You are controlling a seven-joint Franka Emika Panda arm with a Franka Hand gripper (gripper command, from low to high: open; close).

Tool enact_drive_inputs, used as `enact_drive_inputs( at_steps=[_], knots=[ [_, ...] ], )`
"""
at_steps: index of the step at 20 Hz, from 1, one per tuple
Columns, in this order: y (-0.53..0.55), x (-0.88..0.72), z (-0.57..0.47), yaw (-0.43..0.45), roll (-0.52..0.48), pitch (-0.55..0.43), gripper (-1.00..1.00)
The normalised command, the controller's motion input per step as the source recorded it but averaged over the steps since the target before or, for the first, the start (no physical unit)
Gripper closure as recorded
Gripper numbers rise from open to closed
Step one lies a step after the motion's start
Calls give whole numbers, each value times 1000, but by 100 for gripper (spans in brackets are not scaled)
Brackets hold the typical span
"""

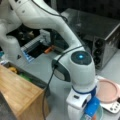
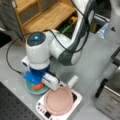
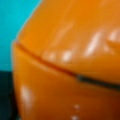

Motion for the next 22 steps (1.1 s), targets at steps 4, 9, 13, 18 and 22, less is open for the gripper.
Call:
enact_drive_inputs(
  at_steps=[4,9,13,18,22],
  knots=[
    [94,268,360,12,-58,247,100],
    [154,281,272,0,-52,209,100],
    [260,261,173,-23,-38,166,100],
    [335,247,155,-73,-55,164,100],
    [412,251,150,-105,-82,171,100]
  ],
)
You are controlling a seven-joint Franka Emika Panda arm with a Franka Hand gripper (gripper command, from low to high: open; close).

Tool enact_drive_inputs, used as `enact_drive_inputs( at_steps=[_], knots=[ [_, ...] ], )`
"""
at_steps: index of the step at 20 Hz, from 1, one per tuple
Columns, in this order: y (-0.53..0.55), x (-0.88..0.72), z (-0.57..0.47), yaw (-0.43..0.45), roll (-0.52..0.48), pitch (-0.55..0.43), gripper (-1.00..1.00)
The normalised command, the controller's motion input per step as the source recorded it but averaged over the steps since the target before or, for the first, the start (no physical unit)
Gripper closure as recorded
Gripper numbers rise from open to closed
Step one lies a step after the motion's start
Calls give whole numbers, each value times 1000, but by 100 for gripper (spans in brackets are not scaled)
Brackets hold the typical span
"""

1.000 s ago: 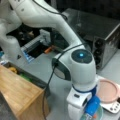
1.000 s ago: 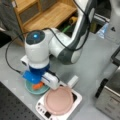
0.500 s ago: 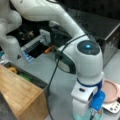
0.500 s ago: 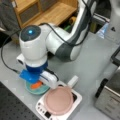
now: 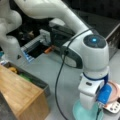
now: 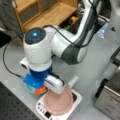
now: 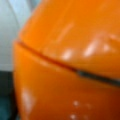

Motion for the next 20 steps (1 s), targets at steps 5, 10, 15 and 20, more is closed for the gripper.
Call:
enact_drive_inputs(
  at_steps=[5,10,15,20],
  knots=[
    [369,271,126,-103,-113,174,100],
    [239,277,114,-72,-119,178,100],
    [152,284,79,-47,-137,183,100],
    [171,296,27,-27,-179,197,100]
  ],
)
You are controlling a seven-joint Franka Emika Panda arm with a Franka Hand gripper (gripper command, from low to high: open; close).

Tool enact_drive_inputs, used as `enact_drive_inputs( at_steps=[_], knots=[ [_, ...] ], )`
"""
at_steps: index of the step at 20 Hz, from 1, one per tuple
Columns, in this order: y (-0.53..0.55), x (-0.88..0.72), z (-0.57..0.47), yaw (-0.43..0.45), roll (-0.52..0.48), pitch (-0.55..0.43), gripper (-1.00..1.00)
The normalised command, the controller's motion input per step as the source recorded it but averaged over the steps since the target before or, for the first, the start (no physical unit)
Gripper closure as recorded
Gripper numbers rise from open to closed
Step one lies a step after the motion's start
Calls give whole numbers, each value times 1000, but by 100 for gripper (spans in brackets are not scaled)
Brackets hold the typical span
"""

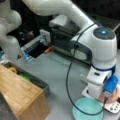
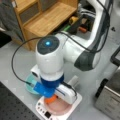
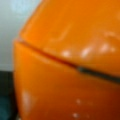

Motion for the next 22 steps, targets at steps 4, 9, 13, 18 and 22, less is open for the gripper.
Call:
enact_drive_inputs(
  at_steps=[4,9,13,18,22],
  knots=[
    [184,316,16,-12,-220,196,100],
    [161,330,71,-22,-240,166,100],
    [112,315,113,-33,-248,169,-100],
    [37,304,139,-27,-236,170,-100],
    [-6,294,142,-15,-229,171,-100]
  ],
)
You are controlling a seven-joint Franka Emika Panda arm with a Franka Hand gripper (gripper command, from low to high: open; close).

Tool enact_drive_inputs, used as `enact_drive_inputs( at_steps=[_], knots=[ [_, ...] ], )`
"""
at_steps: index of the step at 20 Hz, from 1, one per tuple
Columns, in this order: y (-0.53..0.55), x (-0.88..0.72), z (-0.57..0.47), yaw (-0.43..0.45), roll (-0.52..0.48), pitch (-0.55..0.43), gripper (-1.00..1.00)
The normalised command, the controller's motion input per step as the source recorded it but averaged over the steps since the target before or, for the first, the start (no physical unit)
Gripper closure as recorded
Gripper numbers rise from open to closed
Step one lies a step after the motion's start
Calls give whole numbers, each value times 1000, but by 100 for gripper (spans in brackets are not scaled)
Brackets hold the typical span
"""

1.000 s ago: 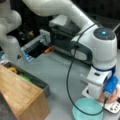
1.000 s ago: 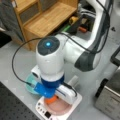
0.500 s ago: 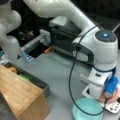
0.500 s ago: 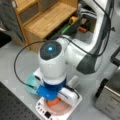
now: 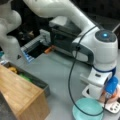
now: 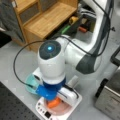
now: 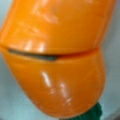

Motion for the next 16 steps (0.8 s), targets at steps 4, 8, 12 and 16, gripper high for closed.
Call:
enact_drive_inputs(
  at_steps=[4,8,12,16],
  knots=[
    [-38,300,166,2,-228,186,-100],
    [-30,255,346,-2,-188,202,-100],
    [6,45,683,-1,-120,200,-100],
    [-40,-244,740,7,-70,148,-100]
  ],
)
